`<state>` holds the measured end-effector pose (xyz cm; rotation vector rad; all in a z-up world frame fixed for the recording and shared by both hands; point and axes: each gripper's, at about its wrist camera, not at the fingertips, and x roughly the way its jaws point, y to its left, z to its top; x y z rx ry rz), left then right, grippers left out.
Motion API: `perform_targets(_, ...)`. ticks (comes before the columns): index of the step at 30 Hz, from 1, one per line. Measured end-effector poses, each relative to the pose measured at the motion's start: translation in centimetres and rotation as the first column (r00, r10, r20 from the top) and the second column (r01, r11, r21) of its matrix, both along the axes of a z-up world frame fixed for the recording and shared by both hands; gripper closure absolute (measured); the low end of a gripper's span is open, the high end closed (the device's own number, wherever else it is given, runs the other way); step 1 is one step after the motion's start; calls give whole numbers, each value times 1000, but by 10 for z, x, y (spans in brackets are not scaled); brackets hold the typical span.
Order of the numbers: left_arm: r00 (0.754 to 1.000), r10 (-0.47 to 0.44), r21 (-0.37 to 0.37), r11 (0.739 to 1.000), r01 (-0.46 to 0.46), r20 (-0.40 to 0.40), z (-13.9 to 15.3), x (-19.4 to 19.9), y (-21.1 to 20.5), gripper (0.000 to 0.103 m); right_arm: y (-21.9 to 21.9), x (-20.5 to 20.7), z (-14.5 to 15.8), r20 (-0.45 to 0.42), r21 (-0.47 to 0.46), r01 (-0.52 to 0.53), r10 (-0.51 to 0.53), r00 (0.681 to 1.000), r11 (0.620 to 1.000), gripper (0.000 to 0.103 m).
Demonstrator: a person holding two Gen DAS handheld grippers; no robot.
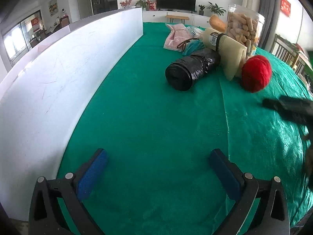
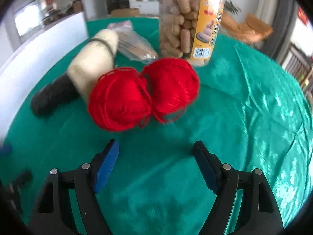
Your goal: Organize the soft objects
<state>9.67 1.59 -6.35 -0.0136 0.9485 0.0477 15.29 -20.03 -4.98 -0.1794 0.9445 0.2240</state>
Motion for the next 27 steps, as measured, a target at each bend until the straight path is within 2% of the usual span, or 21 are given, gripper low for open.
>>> perform_targets(3, 998, 28, -2, 1000, -28, -58, 1, 14, -2, 0, -13, -12, -3, 27, 45, 13, -15, 1000, 999, 20)
perform_targets(6, 995, 20, -2, 1000, -20, -97, 2, 34, -8, 0, -9, -5, -6, 30, 31, 26, -27, 999, 999, 19)
perform_targets(11, 999, -28, 0, 1000, 28, -37, 0, 62, -17, 0, -10, -2, -4, 31, 36, 34, -35, 999, 999, 18)
perform_targets(16, 993, -114, 2, 993, 114, -8, 0, 89, -27, 0, -10, -3, -5, 32, 34, 34, -35, 999, 999, 18)
perform_targets(21, 991, -132, -2, 991, 132, -4, 1, 103, -27, 0, -10, -3, -5, 32, 35, 34, -35, 999, 999, 18)
perform_targets(27, 991, -132, -1, 991, 132, -3, 1, 101, -27, 0, -10, -3, -5, 33, 34, 34, -36, 999, 999, 18)
